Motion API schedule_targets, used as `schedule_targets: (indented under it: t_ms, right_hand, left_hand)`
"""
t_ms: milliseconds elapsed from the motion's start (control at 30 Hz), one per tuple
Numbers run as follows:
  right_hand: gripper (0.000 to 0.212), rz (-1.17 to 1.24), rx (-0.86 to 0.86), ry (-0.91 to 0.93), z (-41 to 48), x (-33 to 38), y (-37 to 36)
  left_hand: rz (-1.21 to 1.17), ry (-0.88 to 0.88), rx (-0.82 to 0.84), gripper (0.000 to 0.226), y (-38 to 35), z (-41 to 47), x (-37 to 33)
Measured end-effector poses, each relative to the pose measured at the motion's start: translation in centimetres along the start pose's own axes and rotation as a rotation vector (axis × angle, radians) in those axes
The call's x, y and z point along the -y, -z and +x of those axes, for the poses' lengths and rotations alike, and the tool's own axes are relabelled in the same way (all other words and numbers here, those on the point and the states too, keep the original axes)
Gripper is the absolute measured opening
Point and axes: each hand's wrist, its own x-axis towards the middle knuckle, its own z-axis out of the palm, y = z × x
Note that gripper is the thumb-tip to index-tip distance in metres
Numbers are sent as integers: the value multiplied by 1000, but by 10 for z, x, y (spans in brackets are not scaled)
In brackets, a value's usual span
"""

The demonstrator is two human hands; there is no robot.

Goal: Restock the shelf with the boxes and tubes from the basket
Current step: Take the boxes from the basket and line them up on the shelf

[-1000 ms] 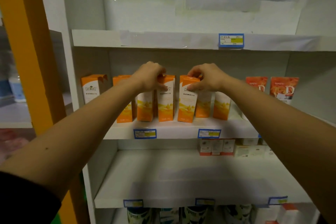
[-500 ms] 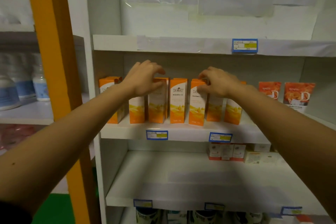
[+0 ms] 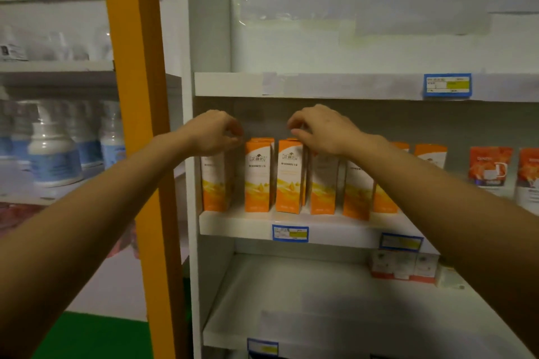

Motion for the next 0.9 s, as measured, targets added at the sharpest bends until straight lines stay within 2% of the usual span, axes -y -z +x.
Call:
schedule_targets:
  t_ms: [200, 433, 567, 700, 900]
  right_hand:
    - [37, 1, 95, -47, 37, 17, -11]
    - [35, -30, 338, -95, 60, 27, -15]
    - [39, -16, 380, -119, 64, 32, -9]
    - [35, -14, 490, -148, 70, 34, -6]
    - [37, -33, 506, -178, 73, 36, -8]
  left_hand:
    - [7, -29, 148, 40, -5, 14, 6]
    - [-29, -42, 127, 39, -12, 28, 13]
    - [-63, -44, 105, 32, -12, 35, 17]
    - [-106, -73, 111, 25, -12, 40, 20]
    - [-280, -98, 202, 34, -7, 32, 28]
